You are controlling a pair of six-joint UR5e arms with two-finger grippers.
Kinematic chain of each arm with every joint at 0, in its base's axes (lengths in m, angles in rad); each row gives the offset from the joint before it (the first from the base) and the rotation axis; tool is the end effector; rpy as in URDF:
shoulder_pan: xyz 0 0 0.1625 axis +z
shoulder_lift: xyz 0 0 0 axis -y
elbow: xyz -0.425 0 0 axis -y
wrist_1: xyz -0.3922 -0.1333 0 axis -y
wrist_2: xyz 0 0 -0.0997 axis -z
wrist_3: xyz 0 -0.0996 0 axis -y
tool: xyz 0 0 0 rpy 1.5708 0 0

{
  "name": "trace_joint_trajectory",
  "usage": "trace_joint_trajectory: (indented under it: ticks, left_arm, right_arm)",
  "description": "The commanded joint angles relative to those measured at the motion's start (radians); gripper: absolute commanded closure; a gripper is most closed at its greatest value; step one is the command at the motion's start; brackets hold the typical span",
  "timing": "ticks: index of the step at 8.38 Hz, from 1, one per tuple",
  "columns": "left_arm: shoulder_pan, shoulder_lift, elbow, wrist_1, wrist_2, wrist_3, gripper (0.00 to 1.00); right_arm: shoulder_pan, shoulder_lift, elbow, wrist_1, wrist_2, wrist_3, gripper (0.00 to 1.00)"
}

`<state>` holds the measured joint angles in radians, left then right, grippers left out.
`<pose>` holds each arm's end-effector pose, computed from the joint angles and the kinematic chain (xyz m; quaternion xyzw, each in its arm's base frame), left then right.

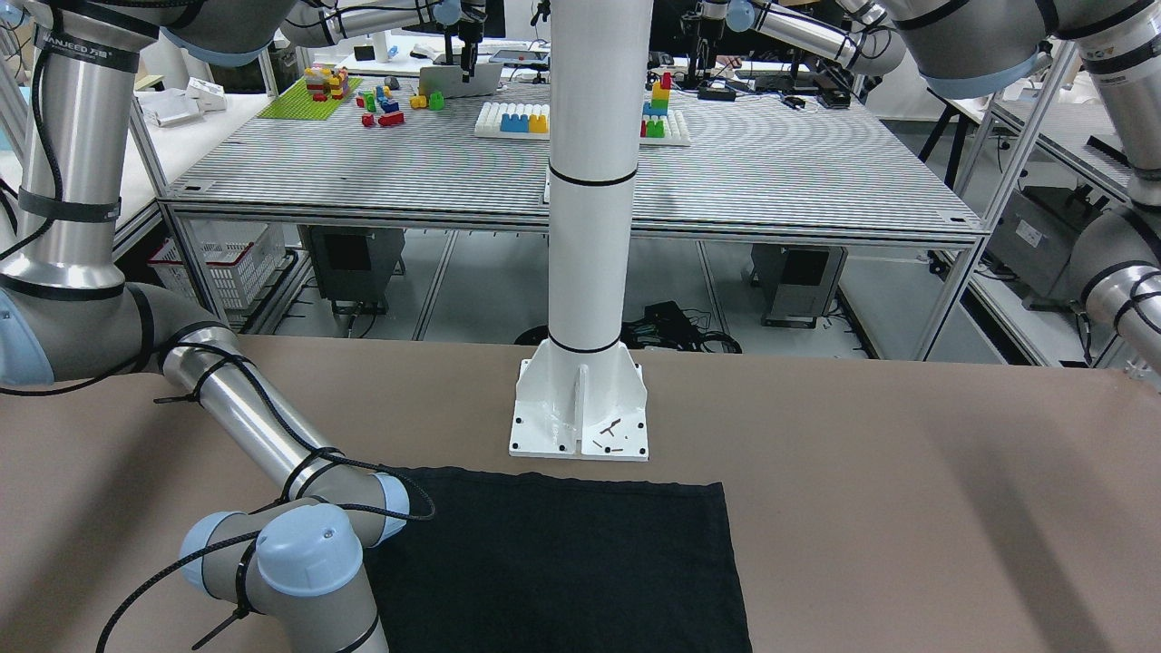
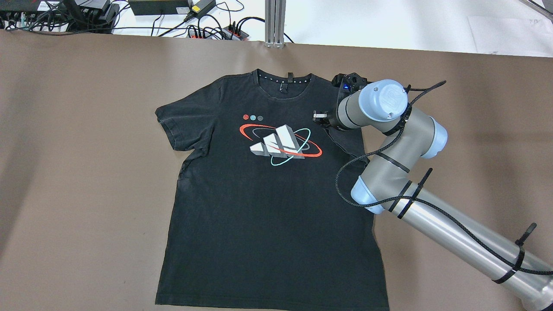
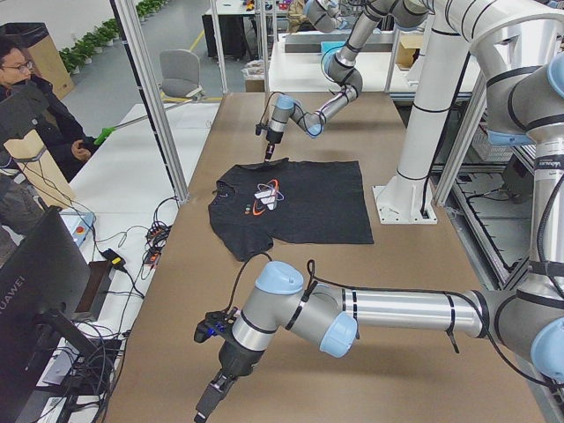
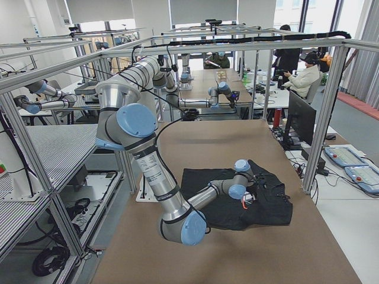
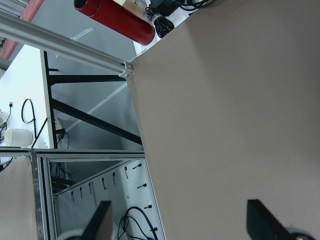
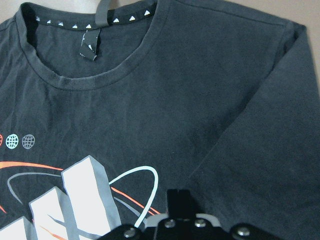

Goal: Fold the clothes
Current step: 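Lower the right gripper to the sleeve seam while the left arm reaches in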

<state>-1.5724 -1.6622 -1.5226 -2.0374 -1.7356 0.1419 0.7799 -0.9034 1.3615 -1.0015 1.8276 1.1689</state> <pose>-0.1179 -0.5654 0.6059 0.2564 0.0614 0.0883 0.9606 -0.4565 -0.6034 0.2873 0.1789 -0.4669 0.1005 0.8602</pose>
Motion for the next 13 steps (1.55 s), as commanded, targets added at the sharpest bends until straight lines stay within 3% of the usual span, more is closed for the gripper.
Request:
trace_joint_trajectory:
  ticks: [1,2,3,4,6,8,10,13]
  left_arm:
    - [0.014,-0.005,0.009,0.0,-0.001,-0.001,0.06]
    - [0.04,-0.019,0.013,0.002,-0.008,-0.011,0.06]
    - [0.125,-0.04,0.012,0.008,-0.071,-0.119,0.06]
    - [0.19,-0.083,0.016,0.009,-0.193,-0.316,0.06]
    - [0.288,-0.233,0.07,0.013,-0.406,-0.575,0.06]
    - [0.372,-0.284,0.067,0.003,-0.427,-0.726,0.06]
    - [0.379,-0.309,0.073,0.011,-0.426,-0.748,0.06]
    - [0.379,-0.332,0.073,0.014,-0.423,-0.777,0.06]
  right_arm:
    - [-0.004,0.003,-0.03,0.0,-0.013,-0.008,0.25]
    - [-0.004,0.003,-0.027,-0.002,-0.013,-0.003,0.05]
    - [-0.004,0.006,-0.025,-0.002,-0.013,0.006,0.05]
    - [-0.004,0.009,-0.016,-0.006,-0.011,0.008,0.05]
    - [-0.004,-0.011,-0.016,-0.006,-0.011,0.008,0.05]
    - [-0.004,-0.072,0.013,0.004,-0.004,-0.001,0.05]
    - [-0.004,-0.106,0.016,0.007,-0.002,0.005,0.06]
    - [-0.05,-0.198,0.128,0.018,0.002,0.068,0.06]
